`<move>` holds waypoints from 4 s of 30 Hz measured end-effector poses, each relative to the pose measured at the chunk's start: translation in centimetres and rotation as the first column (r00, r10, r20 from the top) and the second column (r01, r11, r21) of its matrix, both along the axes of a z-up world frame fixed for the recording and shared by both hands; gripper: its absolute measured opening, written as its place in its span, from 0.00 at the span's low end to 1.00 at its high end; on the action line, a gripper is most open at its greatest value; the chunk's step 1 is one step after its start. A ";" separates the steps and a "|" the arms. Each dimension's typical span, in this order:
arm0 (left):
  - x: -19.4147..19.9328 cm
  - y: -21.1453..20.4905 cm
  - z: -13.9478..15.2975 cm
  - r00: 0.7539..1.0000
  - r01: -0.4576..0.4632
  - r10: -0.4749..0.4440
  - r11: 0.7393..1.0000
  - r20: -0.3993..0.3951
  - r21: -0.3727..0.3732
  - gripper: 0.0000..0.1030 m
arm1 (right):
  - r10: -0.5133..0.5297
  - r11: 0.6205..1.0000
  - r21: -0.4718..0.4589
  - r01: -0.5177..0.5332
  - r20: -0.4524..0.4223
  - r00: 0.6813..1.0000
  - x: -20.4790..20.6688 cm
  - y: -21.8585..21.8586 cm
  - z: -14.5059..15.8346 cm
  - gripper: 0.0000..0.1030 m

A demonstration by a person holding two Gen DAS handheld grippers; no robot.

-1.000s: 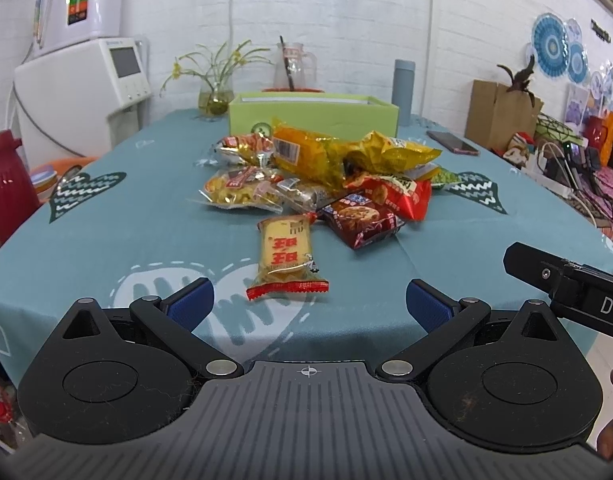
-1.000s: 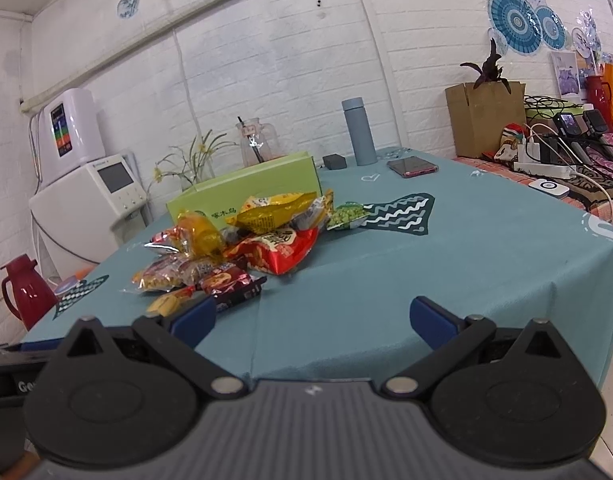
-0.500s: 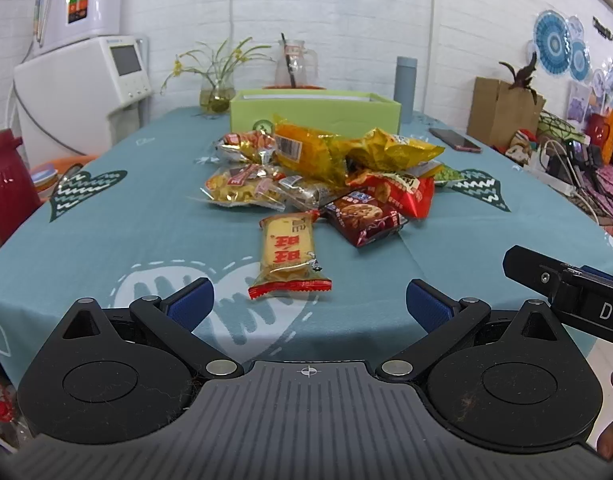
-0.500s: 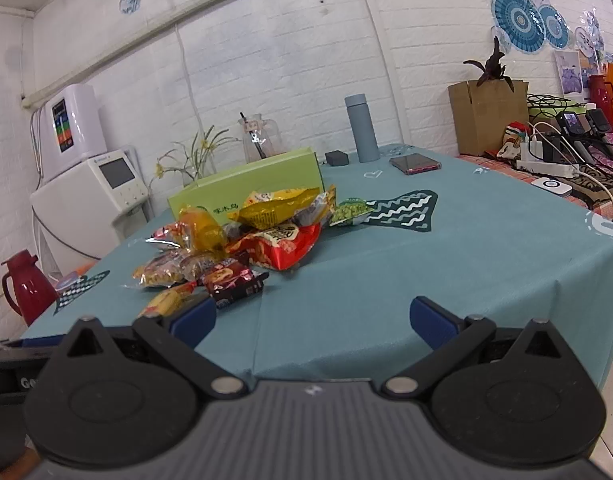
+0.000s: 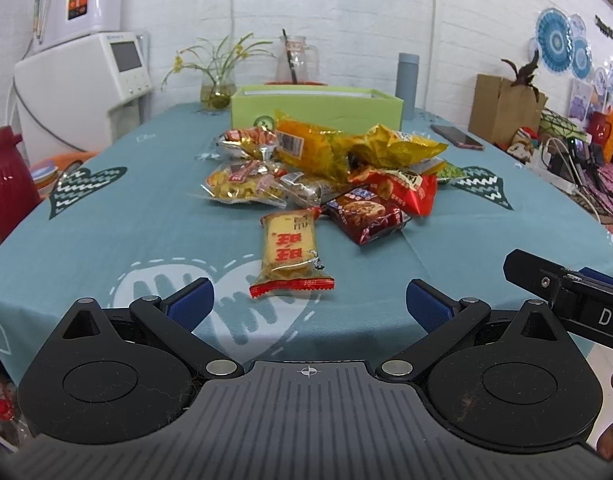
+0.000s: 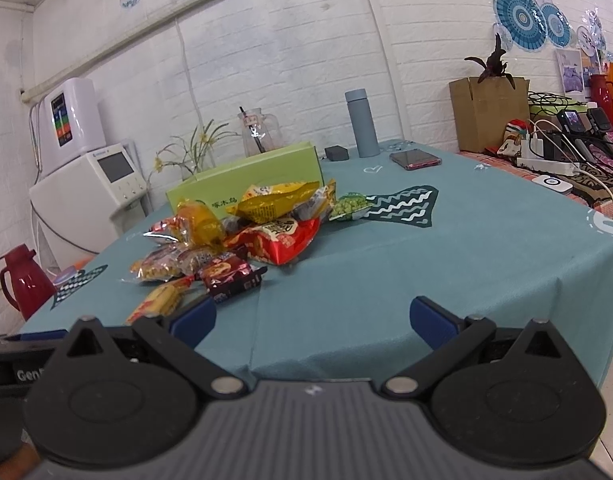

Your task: Organize snacks

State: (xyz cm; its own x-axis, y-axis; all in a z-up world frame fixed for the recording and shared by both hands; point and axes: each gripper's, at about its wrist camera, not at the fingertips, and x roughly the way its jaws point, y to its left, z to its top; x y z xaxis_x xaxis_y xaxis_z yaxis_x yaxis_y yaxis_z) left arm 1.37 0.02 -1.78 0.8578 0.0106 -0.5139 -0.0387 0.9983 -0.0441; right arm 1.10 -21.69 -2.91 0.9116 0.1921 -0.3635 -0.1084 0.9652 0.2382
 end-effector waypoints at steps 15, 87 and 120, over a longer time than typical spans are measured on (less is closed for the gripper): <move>6.0 9.8 0.0 0.986 -0.151 0.135 0.971 -0.100 -0.184 0.87 | 0.145 0.975 -0.168 -0.148 -0.033 0.989 6.3 5.5 -0.6 1.00; 41.1 12.0 10.2 0.976 0.152 -0.188 0.952 -0.113 -0.267 0.23 | 0.607 0.743 -0.302 -0.597 -0.073 0.791 37.7 19.8 9.7 0.75; 18.0 7.9 2.2 0.896 0.232 -0.377 0.848 -0.234 -0.476 0.56 | 0.495 0.857 -0.062 -0.511 -0.179 0.851 13.4 7.1 0.5 0.91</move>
State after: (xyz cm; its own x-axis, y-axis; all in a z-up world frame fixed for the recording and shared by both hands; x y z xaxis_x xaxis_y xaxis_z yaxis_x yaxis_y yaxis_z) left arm 19.41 7.96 0.43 0.5773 -0.5054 -0.6413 0.1807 0.8450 -0.5034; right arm 14.52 -14.57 -2.42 0.6326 0.5633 -0.5315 -0.5566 0.8079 0.1937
